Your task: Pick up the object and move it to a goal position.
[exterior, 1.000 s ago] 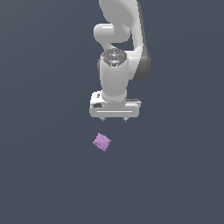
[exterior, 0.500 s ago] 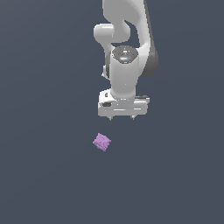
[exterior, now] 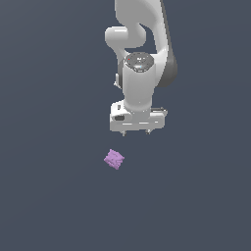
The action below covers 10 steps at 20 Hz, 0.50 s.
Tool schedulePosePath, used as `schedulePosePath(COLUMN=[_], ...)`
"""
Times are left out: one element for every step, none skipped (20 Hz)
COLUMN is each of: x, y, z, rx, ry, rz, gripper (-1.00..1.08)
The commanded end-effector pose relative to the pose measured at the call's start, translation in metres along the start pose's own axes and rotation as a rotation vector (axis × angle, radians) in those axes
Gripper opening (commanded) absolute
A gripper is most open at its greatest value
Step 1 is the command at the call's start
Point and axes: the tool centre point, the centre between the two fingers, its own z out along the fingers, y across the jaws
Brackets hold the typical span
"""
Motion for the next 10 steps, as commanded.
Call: schedulePosePath(x=[0.001, 0.002, 0.002, 0.003, 0.004, 0.005, 0.006, 0.007, 0.008, 0.009], y=[0.002, 0.003, 0.004, 0.006, 0.007, 0.009, 0.010, 0.012, 0.014, 0.016], z=[0.002, 0.003, 0.004, 0.005, 0.006, 0.008, 0.009, 0.011, 0.012, 0.014], rx=[-0.001, -0.002, -0.003, -0.004, -0.005, -0.006, -0.007, -0.008, -0.009, -0.010], ry=[-0.001, -0.001, -0.001, -0.002, -0.002, -0.003, -0.003, -0.004, -0.004, -0.005], rz=[-0.018, -0.028, -0.039, -0.052, -0.065, -0.080, -0.096, -0.112, -0.130, -0.150], gripper=[1.00, 1.00, 1.00, 1.00, 1.00, 1.00, 1.00, 1.00, 1.00, 1.00])
